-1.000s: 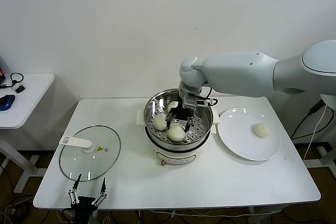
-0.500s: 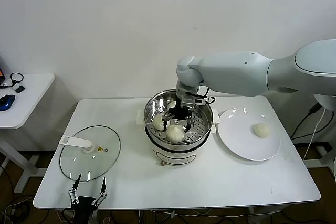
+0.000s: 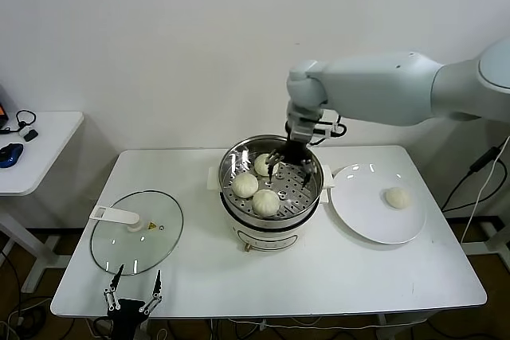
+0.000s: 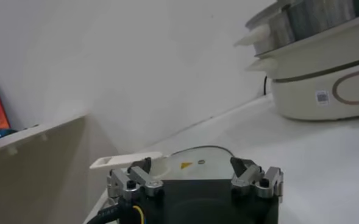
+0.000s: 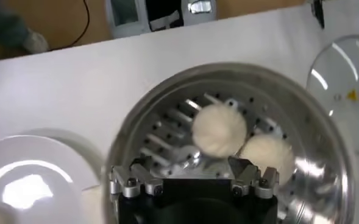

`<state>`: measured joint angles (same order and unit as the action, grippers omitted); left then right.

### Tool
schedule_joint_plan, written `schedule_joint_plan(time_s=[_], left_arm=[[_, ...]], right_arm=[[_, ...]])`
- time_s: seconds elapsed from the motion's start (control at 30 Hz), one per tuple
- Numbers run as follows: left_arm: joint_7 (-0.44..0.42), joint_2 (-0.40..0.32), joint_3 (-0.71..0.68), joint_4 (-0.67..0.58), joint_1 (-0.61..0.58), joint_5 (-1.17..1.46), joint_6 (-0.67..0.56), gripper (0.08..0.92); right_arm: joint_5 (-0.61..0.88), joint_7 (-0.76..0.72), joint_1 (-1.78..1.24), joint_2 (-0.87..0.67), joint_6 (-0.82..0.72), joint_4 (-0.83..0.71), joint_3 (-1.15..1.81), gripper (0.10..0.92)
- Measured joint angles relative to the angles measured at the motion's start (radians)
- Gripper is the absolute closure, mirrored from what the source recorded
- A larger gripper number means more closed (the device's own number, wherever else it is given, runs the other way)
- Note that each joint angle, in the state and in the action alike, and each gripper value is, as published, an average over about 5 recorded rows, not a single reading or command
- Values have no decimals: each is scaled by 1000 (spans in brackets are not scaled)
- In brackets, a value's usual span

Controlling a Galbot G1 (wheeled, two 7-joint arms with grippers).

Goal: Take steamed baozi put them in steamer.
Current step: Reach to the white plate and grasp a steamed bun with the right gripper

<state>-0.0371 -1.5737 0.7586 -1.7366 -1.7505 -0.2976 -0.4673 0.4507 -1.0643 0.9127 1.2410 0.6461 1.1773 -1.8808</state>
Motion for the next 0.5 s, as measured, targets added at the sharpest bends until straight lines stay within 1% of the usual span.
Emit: schedule_joint_plan(time_s=[0.27, 0.5], left_arm=[[1, 1, -2, 0, -4, -4, 0, 177], [1, 0, -3, -2, -4, -10, 1, 177]], right_arm=[[50, -49, 41, -97, -137, -41, -99, 203], [29, -64, 12, -206, -251, -103, -117, 203]])
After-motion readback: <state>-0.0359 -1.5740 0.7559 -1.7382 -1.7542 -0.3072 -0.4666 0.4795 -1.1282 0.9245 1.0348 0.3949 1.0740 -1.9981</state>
